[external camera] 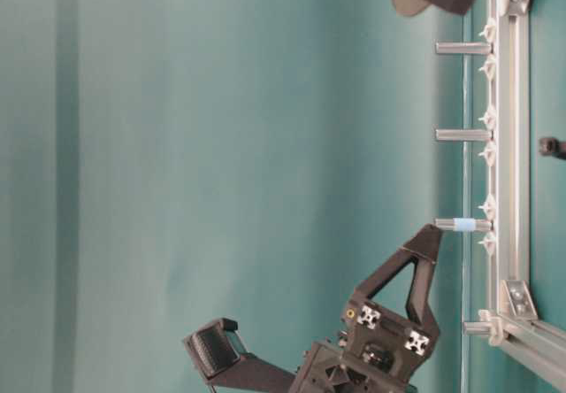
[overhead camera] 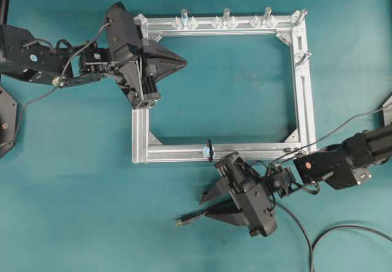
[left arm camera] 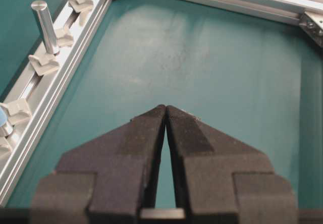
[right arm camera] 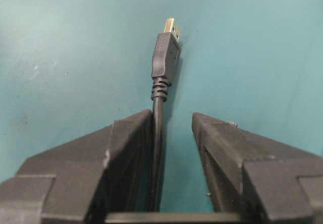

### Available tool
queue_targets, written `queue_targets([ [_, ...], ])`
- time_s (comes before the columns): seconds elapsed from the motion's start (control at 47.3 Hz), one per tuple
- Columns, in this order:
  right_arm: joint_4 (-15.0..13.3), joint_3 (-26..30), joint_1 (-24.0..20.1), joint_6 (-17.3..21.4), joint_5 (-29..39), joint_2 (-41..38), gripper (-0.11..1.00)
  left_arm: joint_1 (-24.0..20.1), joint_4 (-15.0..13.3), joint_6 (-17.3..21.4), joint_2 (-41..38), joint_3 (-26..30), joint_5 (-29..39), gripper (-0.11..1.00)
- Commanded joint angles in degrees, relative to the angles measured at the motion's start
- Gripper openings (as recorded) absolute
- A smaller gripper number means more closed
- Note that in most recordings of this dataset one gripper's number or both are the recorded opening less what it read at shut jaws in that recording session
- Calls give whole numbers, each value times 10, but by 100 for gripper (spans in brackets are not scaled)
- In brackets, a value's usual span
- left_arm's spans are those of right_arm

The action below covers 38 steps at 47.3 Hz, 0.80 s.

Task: Insert the wire through the string loop located in the center.
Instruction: 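Close the right gripper on the cable just behind the USB plug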

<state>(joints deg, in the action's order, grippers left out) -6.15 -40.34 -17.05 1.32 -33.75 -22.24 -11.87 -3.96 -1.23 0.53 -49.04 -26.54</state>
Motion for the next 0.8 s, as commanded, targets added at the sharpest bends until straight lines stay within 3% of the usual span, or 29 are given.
queue_targets([
  [0.0, -2, 4, -2, -2, 5, 8, 50, 2, 2, -4, 13, 4, -2, 10],
  [0.36, -2, 0, -2, 0, 5, 9, 48, 2, 2, -4, 13, 4, -3, 10],
  [0.444, -2, -1, -2, 6, 6, 11, 38, 2, 2, -4, 14, 4, -3, 10],
  [0.592, -1, -2, -2, 33, 19, 14, 8, 3, 2, -4, 14, 4, -3, 10],
  [0.783, -1, -3, -2, 91, 59, 14, 7, 4, 2, -4, 14, 4, -3, 10],
])
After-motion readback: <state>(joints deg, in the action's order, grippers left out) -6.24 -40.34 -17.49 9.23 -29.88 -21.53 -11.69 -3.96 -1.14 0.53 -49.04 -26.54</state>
